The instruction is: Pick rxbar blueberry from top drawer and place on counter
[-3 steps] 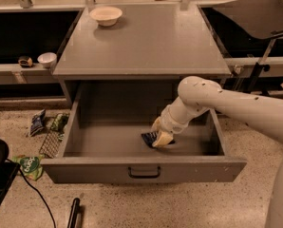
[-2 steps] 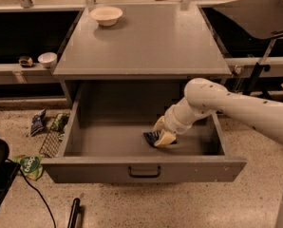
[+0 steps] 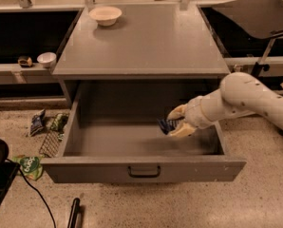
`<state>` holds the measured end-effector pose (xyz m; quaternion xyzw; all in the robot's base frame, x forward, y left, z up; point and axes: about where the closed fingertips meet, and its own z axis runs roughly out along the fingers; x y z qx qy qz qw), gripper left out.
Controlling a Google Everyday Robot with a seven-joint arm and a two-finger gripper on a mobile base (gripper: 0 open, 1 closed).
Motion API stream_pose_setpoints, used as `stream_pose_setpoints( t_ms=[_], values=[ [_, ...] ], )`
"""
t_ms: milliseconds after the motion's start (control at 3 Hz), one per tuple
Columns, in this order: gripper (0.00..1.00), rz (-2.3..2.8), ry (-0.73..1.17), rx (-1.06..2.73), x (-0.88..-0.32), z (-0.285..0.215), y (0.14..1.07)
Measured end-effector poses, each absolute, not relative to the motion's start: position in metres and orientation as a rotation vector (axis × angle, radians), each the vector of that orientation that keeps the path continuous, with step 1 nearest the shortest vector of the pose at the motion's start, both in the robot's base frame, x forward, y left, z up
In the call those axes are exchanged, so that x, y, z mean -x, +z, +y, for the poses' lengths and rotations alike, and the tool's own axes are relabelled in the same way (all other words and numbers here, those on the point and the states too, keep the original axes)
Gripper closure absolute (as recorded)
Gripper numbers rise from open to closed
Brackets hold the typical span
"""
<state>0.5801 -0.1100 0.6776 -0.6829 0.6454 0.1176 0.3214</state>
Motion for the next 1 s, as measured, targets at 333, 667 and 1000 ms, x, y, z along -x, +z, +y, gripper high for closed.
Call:
stream_pose_setpoints(
  t_ms=[333, 667, 1000],
  values=[
    [1.0, 1.651, 0.236, 1.779, -0.578, -0.132, 0.718],
    [1.0, 1.651, 0.235, 1.779, -0.578, -0.132, 0.718],
    [1.0, 1.601, 0.123, 1.799, -0.588, -0.142, 0.749]
  ],
)
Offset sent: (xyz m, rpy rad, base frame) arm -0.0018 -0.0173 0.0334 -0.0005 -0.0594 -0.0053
